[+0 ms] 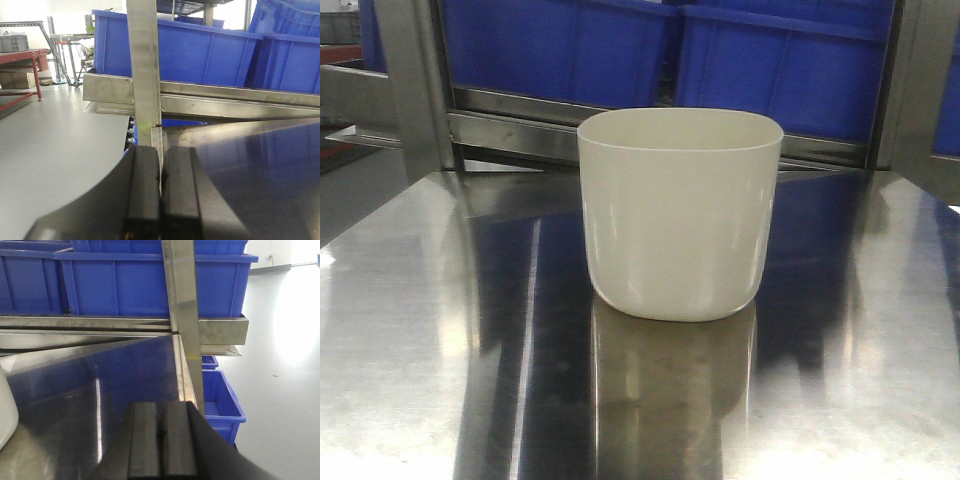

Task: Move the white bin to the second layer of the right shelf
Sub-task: 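Move the right gripper toward the rim of the white bin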

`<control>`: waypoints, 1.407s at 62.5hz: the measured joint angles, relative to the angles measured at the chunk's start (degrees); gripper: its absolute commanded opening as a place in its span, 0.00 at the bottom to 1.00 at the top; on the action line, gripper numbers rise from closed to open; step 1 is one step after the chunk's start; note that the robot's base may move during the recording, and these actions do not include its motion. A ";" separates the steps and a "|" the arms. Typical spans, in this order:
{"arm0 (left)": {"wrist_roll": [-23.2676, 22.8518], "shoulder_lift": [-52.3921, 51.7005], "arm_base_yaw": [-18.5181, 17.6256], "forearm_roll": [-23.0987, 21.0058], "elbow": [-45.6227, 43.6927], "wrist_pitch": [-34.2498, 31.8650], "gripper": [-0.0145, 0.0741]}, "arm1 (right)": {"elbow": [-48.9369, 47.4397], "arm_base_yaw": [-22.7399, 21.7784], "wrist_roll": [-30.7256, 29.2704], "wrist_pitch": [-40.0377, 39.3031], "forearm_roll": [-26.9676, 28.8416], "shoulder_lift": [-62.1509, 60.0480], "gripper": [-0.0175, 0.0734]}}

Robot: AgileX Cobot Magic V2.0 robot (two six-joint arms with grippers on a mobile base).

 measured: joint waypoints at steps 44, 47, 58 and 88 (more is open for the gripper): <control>0.00 0.00 0.00 0.00 0.00 0.00 0.26 | -11.97 2.73 0.23 -2.37 1.51 20.11 0.25; 0.00 0.00 0.00 0.00 0.00 0.00 0.26 | -15.60 3.13 0.23 -2.08 1.51 23.36 0.25; 0.00 0.00 0.00 0.00 0.00 0.00 0.26 | -32.18 5.63 0.23 6.09 1.56 37.17 0.25; 0.00 0.00 0.00 0.00 0.00 0.00 0.26 | -67.99 15.86 0.23 31.10 1.56 71.42 0.26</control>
